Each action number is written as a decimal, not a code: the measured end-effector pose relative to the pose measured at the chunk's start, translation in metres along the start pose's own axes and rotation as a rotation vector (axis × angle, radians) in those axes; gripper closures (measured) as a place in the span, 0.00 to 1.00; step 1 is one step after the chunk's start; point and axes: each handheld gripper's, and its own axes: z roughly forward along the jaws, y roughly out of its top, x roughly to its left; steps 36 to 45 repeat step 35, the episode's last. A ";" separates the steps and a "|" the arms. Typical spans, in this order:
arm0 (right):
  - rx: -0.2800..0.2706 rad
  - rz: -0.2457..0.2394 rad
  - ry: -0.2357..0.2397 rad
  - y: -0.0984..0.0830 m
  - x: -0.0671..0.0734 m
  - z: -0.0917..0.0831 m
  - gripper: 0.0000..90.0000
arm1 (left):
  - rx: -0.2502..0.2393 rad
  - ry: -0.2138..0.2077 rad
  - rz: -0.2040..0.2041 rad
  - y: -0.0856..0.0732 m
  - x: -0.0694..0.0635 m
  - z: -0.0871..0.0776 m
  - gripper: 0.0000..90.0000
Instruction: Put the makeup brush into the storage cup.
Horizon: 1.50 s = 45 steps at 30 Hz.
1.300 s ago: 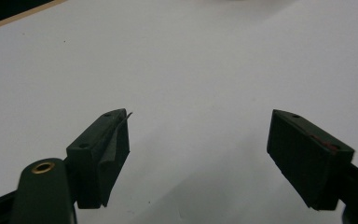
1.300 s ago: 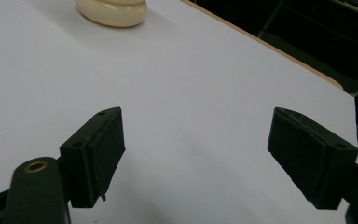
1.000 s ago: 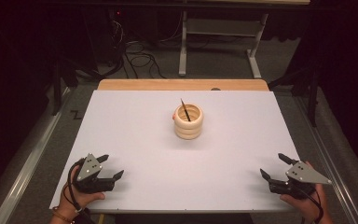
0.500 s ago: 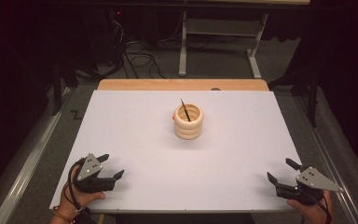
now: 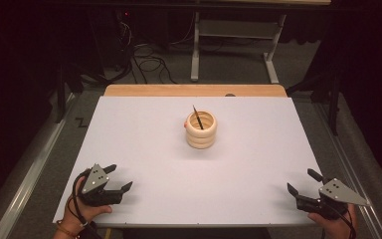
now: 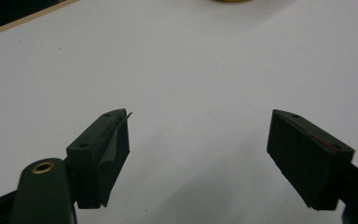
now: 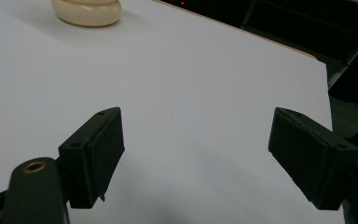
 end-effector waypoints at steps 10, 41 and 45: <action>-0.004 0.010 -0.005 -0.001 0.000 -0.001 0.21 | 0.000 0.000 0.000 0.000 0.000 0.000 0.24; 0.001 0.026 -0.006 0.001 0.000 0.001 0.20 | -0.001 0.002 -0.006 0.000 0.000 0.000 0.24; 0.001 0.026 -0.006 0.001 0.000 0.001 0.20 | -0.001 0.002 -0.006 0.000 0.000 0.000 0.24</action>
